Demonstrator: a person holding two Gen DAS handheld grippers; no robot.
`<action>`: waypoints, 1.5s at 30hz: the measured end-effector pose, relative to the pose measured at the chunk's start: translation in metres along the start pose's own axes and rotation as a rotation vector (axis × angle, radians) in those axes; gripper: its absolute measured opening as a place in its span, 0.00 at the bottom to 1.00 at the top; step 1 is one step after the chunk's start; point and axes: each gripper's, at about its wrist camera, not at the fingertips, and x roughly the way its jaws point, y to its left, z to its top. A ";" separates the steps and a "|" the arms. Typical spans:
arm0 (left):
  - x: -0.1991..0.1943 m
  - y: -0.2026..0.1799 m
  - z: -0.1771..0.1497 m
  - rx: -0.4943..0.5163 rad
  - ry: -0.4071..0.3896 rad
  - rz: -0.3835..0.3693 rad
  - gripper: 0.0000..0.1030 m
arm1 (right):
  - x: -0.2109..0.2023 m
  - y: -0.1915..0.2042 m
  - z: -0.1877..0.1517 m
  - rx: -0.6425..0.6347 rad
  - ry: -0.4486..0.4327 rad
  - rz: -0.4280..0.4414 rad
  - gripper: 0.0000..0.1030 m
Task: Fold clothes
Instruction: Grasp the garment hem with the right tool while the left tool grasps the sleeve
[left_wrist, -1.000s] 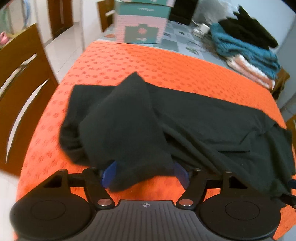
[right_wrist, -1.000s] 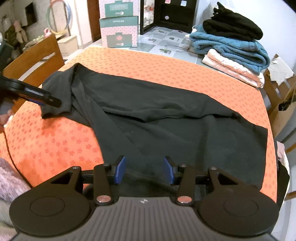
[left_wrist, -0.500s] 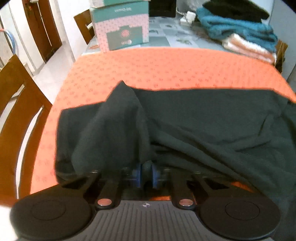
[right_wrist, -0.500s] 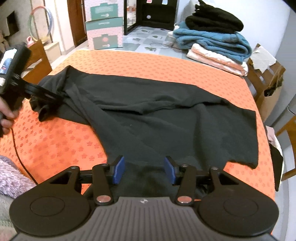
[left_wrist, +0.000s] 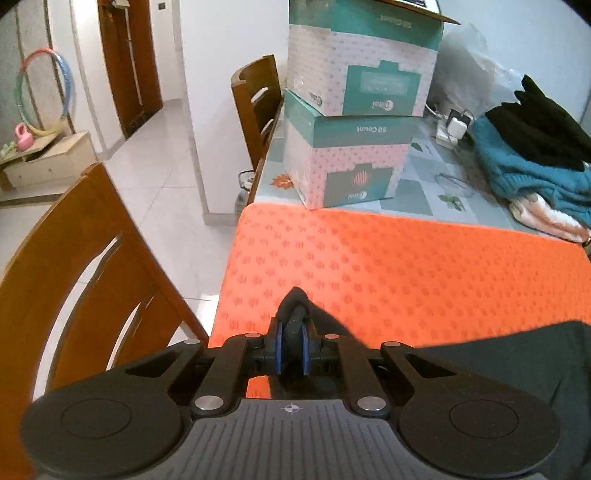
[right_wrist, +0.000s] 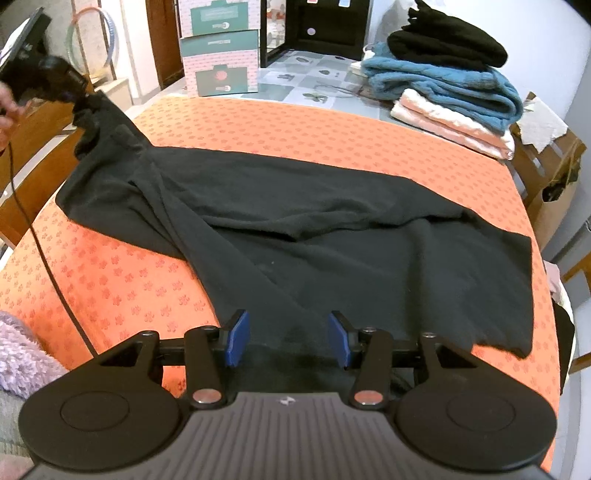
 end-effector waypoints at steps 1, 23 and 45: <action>0.005 0.002 0.004 -0.001 0.000 0.012 0.14 | 0.002 0.001 0.002 -0.004 0.002 0.005 0.52; -0.010 0.003 -0.002 -0.182 0.074 -0.101 0.68 | 0.081 0.037 0.048 -0.145 0.088 0.240 0.51; 0.028 -0.044 -0.052 -0.368 0.203 -0.058 0.76 | 0.072 0.052 0.043 -0.260 0.041 0.264 0.05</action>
